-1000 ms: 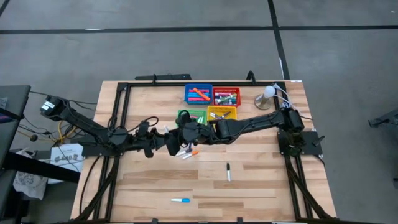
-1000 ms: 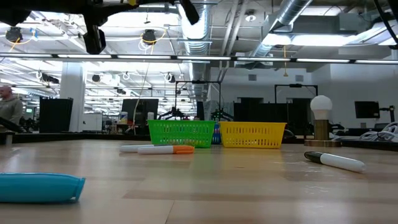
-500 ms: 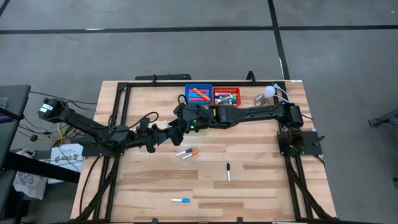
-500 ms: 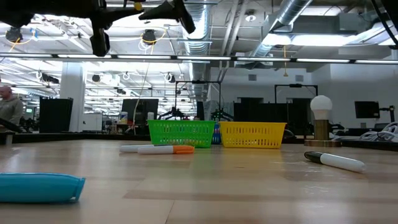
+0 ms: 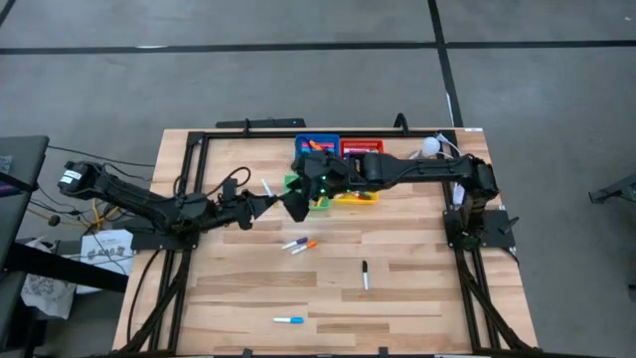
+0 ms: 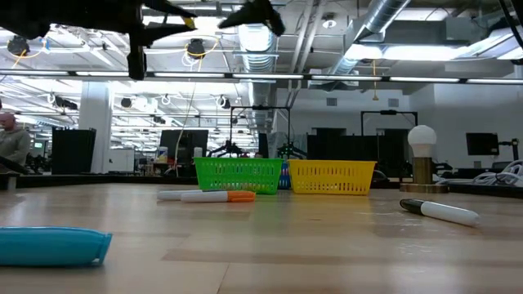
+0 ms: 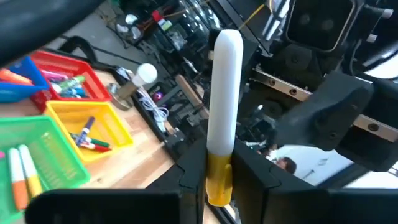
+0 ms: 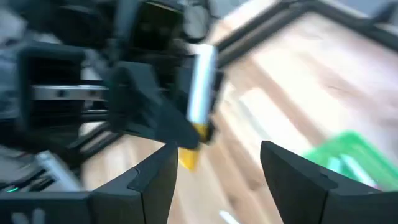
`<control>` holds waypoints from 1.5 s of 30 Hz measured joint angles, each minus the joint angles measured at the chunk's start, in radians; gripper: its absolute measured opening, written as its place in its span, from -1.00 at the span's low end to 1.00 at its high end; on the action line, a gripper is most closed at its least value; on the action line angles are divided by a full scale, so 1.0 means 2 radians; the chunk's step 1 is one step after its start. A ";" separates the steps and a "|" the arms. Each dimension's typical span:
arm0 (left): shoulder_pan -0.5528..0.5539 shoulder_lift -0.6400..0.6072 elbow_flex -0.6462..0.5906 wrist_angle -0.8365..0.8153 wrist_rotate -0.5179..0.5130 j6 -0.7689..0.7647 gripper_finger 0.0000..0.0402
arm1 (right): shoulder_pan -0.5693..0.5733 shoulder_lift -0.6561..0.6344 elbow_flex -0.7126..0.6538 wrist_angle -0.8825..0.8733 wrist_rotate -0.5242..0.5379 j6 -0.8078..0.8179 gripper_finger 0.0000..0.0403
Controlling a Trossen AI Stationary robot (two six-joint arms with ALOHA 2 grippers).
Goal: Pick & Place Markers
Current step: Put the yellow mini marker into the green bin
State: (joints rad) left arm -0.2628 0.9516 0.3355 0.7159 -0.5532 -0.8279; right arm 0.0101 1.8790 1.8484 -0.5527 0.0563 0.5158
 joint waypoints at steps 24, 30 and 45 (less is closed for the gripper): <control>0.178 0.240 0.101 -0.010 0.119 0.151 -0.71 | 0.023 -0.086 -0.014 -0.362 0.312 -0.028 -0.01; 0.206 0.292 0.122 -0.025 0.176 0.200 -0.71 | 0.011 -0.087 -0.039 -0.381 0.331 -0.064 -0.05; 0.234 0.314 0.123 -0.040 0.184 0.197 -0.56 | -0.026 -0.087 -0.119 -0.341 0.328 -0.088 -0.11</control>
State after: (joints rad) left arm 0.2050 1.5799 0.5816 0.6367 -0.1854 -0.4339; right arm -0.0409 1.7054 1.6105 -1.2349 0.7128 0.3396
